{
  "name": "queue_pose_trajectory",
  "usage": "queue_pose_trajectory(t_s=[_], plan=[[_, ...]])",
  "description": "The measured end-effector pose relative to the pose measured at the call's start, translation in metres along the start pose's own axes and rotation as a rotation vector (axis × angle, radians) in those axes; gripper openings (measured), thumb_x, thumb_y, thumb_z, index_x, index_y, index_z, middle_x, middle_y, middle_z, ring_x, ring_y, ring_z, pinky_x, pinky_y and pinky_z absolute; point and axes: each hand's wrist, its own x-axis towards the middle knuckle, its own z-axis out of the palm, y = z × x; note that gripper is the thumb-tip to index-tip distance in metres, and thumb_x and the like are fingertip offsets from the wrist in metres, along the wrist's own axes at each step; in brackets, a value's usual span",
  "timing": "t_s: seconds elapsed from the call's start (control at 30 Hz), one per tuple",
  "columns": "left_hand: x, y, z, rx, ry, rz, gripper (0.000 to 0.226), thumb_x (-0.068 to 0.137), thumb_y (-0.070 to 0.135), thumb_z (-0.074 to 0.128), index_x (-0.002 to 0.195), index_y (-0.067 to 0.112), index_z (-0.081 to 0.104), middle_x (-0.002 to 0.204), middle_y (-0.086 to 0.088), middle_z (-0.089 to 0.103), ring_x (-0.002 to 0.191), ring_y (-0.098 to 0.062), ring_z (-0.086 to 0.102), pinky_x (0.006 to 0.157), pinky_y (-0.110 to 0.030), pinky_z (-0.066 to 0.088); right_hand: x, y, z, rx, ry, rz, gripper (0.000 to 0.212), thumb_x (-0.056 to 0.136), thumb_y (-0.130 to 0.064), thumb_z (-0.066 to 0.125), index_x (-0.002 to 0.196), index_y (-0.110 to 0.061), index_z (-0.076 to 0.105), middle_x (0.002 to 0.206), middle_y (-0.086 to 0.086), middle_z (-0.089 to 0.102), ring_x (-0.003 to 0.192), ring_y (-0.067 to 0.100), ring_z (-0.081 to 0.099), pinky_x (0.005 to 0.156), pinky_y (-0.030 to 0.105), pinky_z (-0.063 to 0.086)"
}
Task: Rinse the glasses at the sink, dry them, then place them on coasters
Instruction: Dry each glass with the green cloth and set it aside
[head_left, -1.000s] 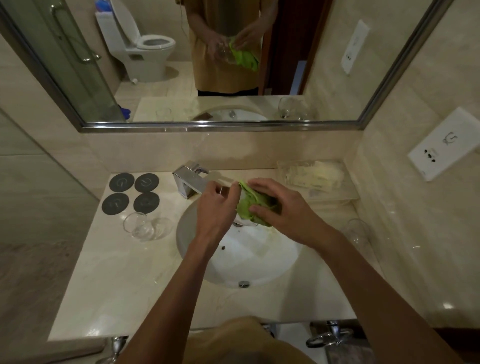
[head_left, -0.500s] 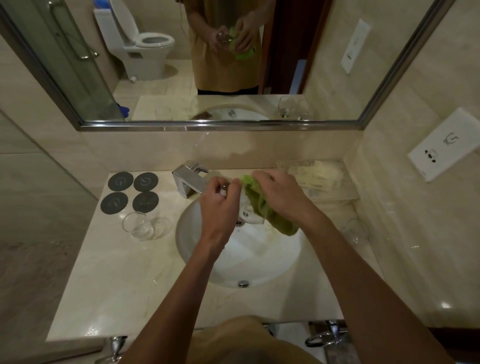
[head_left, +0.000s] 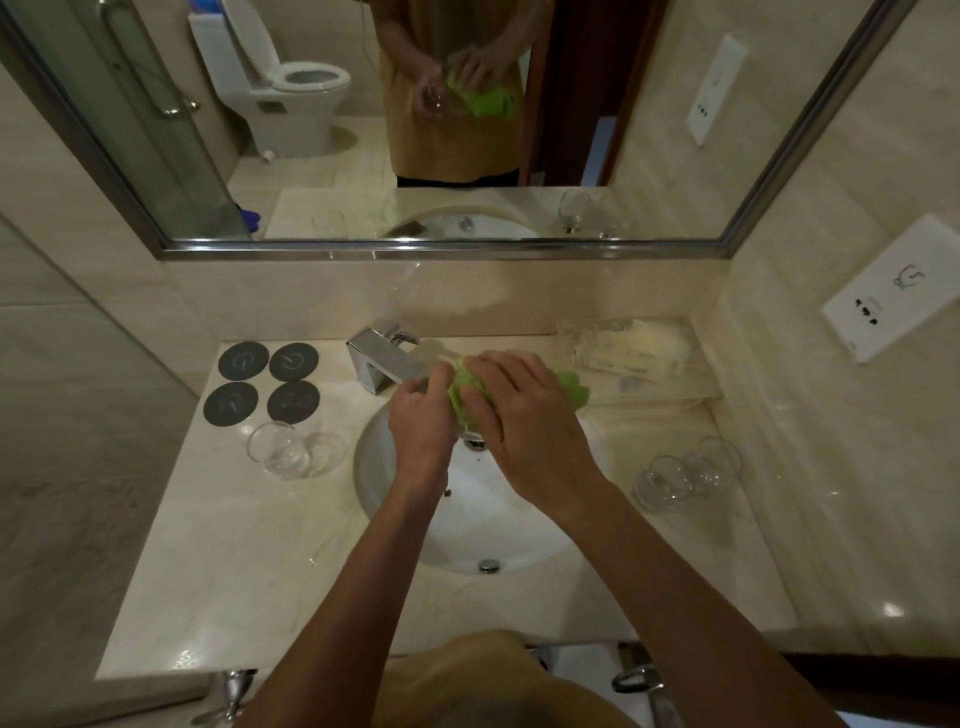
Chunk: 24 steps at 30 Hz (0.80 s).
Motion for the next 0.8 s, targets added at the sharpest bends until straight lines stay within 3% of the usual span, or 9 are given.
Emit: queue_pose_trajectory(t_s=[0.1,0.17,0.23,0.33,0.43,0.5,0.6,0.67,0.8], plan=[[0.0,-0.002,-0.001,-0.072,-0.088,-0.128,0.021,0.093,0.033,0.052,0.082,0.017,0.057,0.064,-0.002,0.048,0.055,-0.016,0.043,0.048,-0.023,0.032,-0.008,0.013,0.007,-0.006,-0.017,-0.182,0.047,0.106,-0.038,0.035,0.13,-0.005,0.059,0.129,0.009,0.061,0.125,0.027,0.049,0.111,0.037,0.037],[-0.002,-0.002,0.0,-0.034,-0.101,-0.125,0.019,0.094,0.032,0.051,0.087,0.015,0.058,0.065,-0.002,0.047,0.052,-0.014,0.041,0.044,-0.02,0.029,-0.012,0.018,0.007,0.192,-0.012,-0.093,0.047,0.105,-0.037,0.036,0.13,-0.005,0.06,0.13,0.009,0.06,0.127,0.023,0.047,0.113,0.029,0.034],[-0.004,0.0,0.001,-0.026,-0.107,-0.128,0.017,0.093,0.029,0.051,0.089,0.014,0.056,0.063,-0.001,0.048,0.045,-0.011,0.041,0.04,-0.019,0.028,-0.013,0.018,0.004,0.386,0.103,0.107,0.036,0.105,-0.031,0.041,0.118,-0.008,0.065,0.118,0.006,0.064,0.114,0.016,0.055,0.101,0.024,0.042],[-0.003,0.004,0.001,-0.077,-0.117,-0.182,0.017,0.091,0.031,0.053,0.084,0.015,0.054,0.062,0.0,0.049,0.042,-0.01,0.044,0.042,-0.019,0.028,-0.005,0.018,-0.003,0.522,0.289,0.416,0.026,0.106,-0.03,0.042,0.088,-0.023,0.06,0.084,0.0,0.06,0.075,0.006,0.056,0.069,0.021,0.045],[0.001,0.007,0.0,-0.117,-0.13,-0.203,0.018,0.089,0.032,0.054,0.08,0.017,0.054,0.066,-0.001,0.05,0.05,-0.014,0.044,0.046,-0.02,0.026,0.003,0.018,-0.014,0.616,0.282,0.641,0.031,0.108,-0.029,0.033,0.081,-0.026,0.048,0.065,-0.006,0.047,0.053,0.002,0.044,0.052,0.022,0.038],[0.0,0.007,0.001,-0.1,-0.155,-0.181,0.019,0.089,0.033,0.054,0.081,0.017,0.055,0.069,-0.002,0.052,0.054,-0.014,0.044,0.047,-0.021,0.027,0.006,0.018,-0.021,0.624,0.224,0.671,0.032,0.104,-0.024,0.028,0.076,-0.019,0.041,0.06,-0.003,0.039,0.049,0.003,0.037,0.048,0.023,0.033],[-0.005,0.008,0.003,-0.072,-0.196,-0.16,0.022,0.09,0.034,0.053,0.085,0.013,0.059,0.077,-0.008,0.055,0.057,-0.015,0.047,0.047,-0.021,0.031,0.01,0.015,-0.028,0.598,0.093,0.602,0.026,0.085,-0.022,0.03,0.068,-0.005,0.04,0.061,0.0,0.037,0.054,0.005,0.031,0.049,0.019,0.027],[-0.008,0.009,0.004,-0.068,-0.206,-0.159,0.024,0.091,0.033,0.052,0.086,0.011,0.06,0.077,-0.009,0.056,0.055,-0.015,0.05,0.044,-0.02,0.034,0.009,0.017,-0.028,0.551,-0.021,0.607,0.03,0.089,-0.022,0.037,0.071,0.001,0.044,0.066,0.0,0.043,0.061,0.007,0.037,0.056,0.021,0.03],[-0.006,0.011,0.003,-0.098,-0.207,-0.154,0.021,0.091,0.033,0.053,0.086,0.013,0.058,0.07,-0.004,0.055,0.046,-0.011,0.051,0.041,-0.02,0.033,0.003,0.021,-0.024,0.524,-0.048,0.633,0.005,0.086,-0.015,0.062,0.082,-0.015,0.064,0.091,0.002,0.063,0.085,0.011,0.059,0.074,0.022,0.048]])
